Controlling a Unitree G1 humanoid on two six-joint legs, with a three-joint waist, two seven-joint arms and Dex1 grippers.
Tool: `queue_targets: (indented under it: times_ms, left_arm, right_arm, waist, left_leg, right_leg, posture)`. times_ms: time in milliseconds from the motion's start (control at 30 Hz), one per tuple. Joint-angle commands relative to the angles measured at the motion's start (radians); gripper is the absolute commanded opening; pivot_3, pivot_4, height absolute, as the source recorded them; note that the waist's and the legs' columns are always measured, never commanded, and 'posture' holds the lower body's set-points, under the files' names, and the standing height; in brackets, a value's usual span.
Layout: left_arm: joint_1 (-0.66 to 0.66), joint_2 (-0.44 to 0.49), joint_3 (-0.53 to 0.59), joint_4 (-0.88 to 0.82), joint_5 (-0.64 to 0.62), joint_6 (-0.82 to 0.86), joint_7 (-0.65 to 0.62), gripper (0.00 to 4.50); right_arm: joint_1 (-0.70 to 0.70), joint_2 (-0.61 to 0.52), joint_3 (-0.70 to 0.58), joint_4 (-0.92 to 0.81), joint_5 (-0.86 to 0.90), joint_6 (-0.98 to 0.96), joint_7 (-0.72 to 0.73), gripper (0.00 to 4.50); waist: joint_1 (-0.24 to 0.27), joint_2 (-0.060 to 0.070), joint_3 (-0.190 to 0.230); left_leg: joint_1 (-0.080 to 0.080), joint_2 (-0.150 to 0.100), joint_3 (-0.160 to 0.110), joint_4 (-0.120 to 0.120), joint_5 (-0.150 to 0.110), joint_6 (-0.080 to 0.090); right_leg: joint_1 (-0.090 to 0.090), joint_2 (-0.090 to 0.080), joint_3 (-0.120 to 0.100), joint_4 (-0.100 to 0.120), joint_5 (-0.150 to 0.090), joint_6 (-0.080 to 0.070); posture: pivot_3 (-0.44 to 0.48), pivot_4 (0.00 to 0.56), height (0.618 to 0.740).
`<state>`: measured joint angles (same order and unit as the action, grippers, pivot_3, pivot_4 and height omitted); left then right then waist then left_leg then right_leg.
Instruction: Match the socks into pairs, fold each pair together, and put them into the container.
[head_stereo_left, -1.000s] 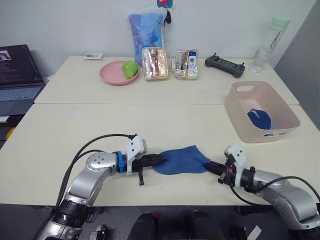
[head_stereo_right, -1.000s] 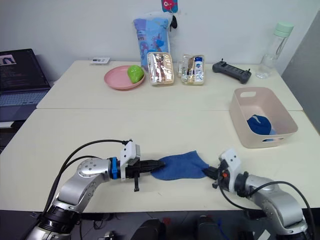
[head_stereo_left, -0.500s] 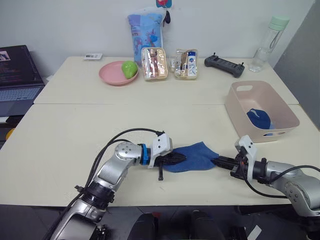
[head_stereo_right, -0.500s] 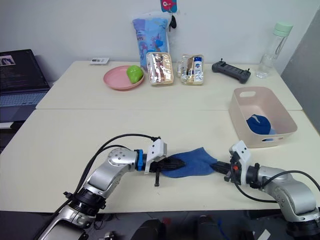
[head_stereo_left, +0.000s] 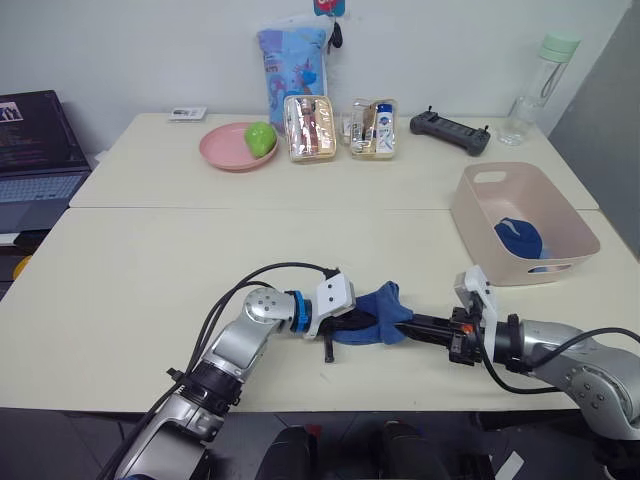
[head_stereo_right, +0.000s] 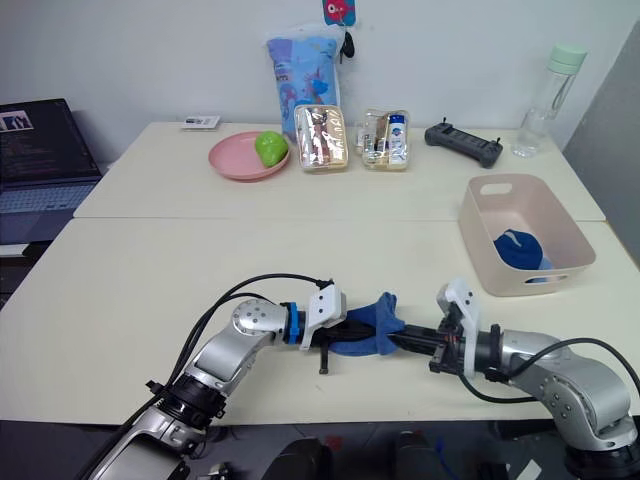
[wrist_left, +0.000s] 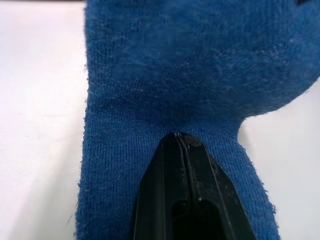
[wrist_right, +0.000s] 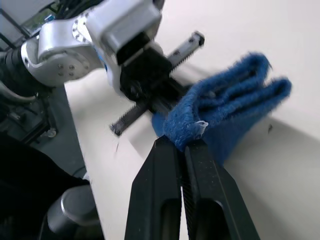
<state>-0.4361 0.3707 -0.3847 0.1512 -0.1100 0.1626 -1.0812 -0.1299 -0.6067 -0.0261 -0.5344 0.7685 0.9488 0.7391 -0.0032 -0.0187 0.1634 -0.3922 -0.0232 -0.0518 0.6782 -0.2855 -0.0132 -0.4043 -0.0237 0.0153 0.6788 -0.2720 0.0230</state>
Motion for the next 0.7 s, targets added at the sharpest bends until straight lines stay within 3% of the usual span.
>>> queue_targets:
  times_ms: [33,167,400,600,700]
  left_arm:
    - [0.018,0.008,0.000,-0.006,0.002,0.018,-0.001,0.00]
    - [0.026,0.050,0.064,-0.087,-0.064,0.107,-0.018,0.00]
    - [0.023,0.301,0.243,-0.332,-0.288,0.377,-0.139,0.00]
    - [-0.031,0.290,0.291,-0.298,-0.299,0.368,-0.087,0.00]
    - [-0.060,0.232,0.280,-0.306,-0.312,0.363,-0.053,0.00]
  right_arm:
    - [-0.039,0.033,0.039,0.002,0.004,-0.011,-0.020,0.01]
    - [-0.083,0.072,0.112,0.051,-0.031,-0.032,-0.019,0.01]
    - [-0.165,0.107,0.233,0.164,-0.109,-0.076,0.031,0.01]
    - [-0.206,0.133,0.299,0.219,-0.159,-0.099,0.054,0.01]
    - [-0.211,0.136,0.293,0.228,-0.149,-0.095,0.080,0.81]
  waist:
    - [0.000,0.000,0.000]
    - [-0.003,0.000,0.000]
    - [-0.024,0.000,0.000]
    - [-0.020,0.000,0.000]
    - [-0.020,0.000,0.000]
  left_leg:
    - [0.000,0.000,0.000,0.000,0.000,0.000]
    - [0.000,0.000,0.000,0.000,0.000,0.000]
    - [0.000,0.002,-0.001,-0.001,0.000,0.000]
    - [0.000,0.001,-0.001,0.000,0.000,0.000]
    - [-0.001,0.000,-0.001,0.000,0.000,0.000]
  right_leg:
    - [0.000,0.000,0.000,0.000,0.000,0.000]
    - [0.000,0.000,0.000,0.000,0.000,0.000]
    - [-0.001,0.001,-0.001,0.001,0.000,0.000]
    - [-0.001,0.000,-0.001,0.000,0.000,0.000]
    - [-0.001,0.000,-0.001,0.000,0.000,0.000]
  posture:
    - [0.000,0.150,0.740]
    - [0.000,0.150,0.740]
    - [0.000,0.150,0.740]
    - [0.000,0.150,0.740]
    - [0.000,0.150,0.740]
